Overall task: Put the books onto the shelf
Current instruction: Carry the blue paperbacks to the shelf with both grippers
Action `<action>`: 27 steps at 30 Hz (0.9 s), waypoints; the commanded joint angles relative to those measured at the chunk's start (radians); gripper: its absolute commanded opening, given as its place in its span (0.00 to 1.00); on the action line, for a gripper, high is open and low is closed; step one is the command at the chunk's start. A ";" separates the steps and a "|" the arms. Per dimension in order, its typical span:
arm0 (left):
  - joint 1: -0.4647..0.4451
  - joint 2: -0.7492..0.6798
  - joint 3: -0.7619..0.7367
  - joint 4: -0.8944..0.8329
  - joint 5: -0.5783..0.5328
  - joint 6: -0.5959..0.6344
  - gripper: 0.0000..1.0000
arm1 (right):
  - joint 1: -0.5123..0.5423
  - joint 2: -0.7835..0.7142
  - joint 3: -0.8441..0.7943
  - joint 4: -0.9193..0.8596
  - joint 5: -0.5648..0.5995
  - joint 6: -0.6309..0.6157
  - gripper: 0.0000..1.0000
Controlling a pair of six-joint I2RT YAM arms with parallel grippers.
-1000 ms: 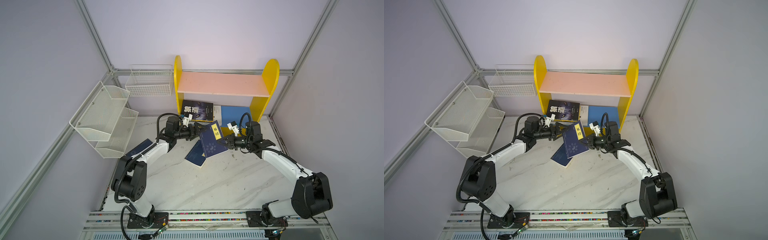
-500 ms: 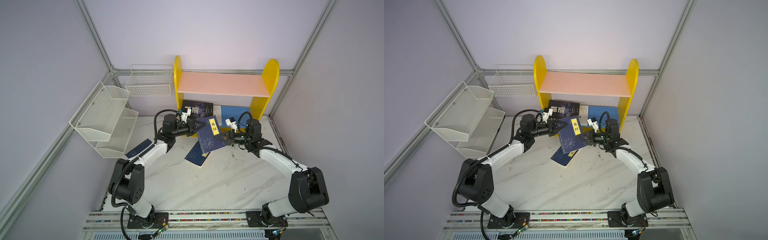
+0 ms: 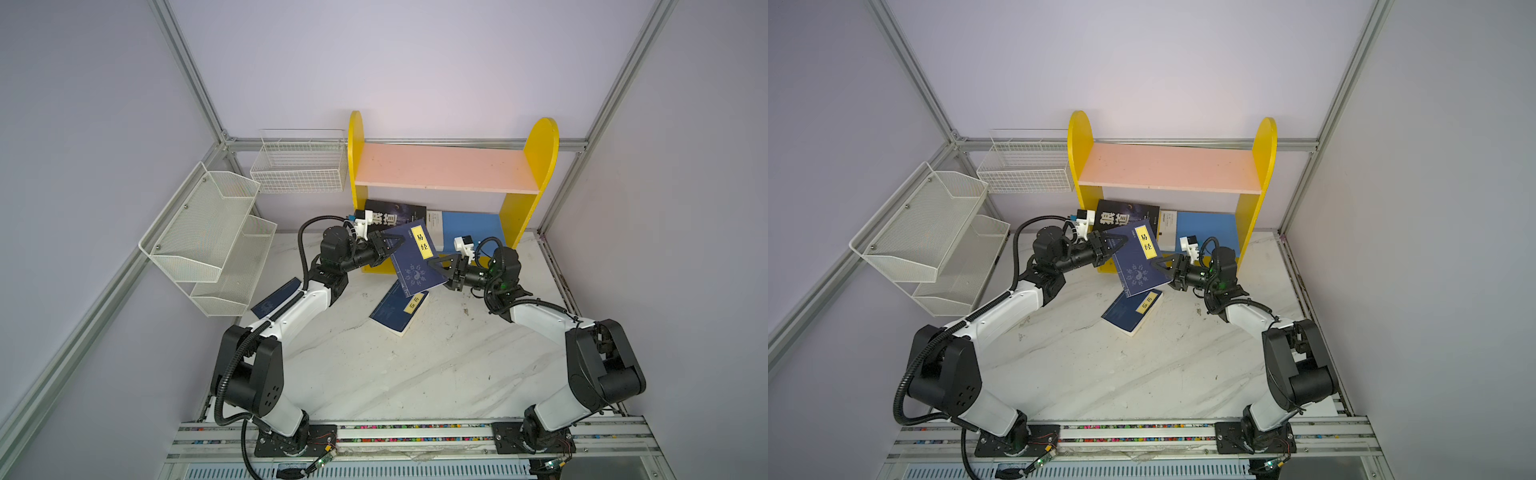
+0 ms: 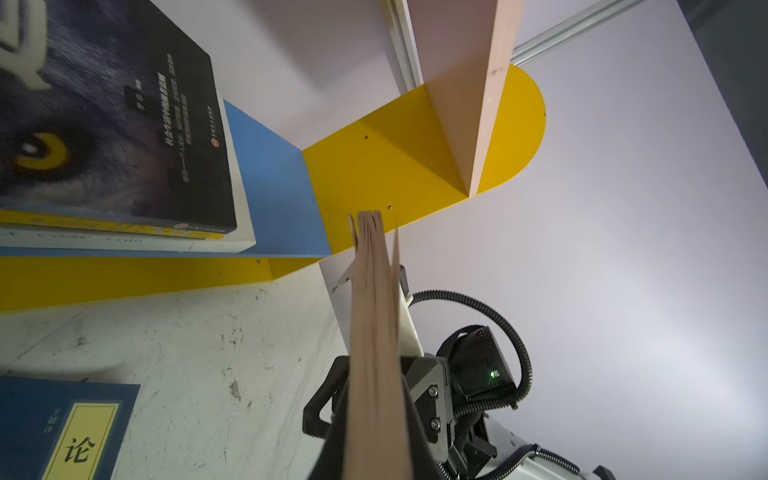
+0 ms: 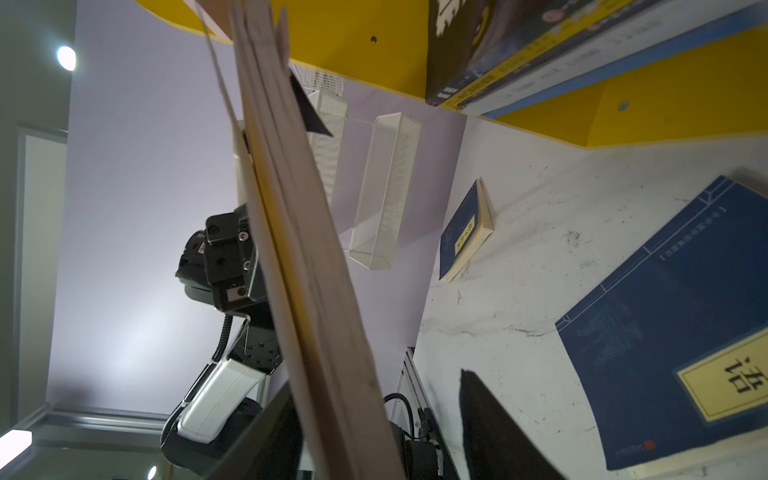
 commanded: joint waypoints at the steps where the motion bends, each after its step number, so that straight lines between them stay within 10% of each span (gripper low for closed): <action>1: 0.003 -0.044 0.035 0.181 -0.136 -0.083 0.00 | -0.002 -0.048 -0.055 0.127 0.172 0.114 0.79; 27: -0.060 0.007 0.086 0.195 -0.533 -0.166 0.00 | 0.160 0.059 0.048 0.338 0.367 0.261 0.75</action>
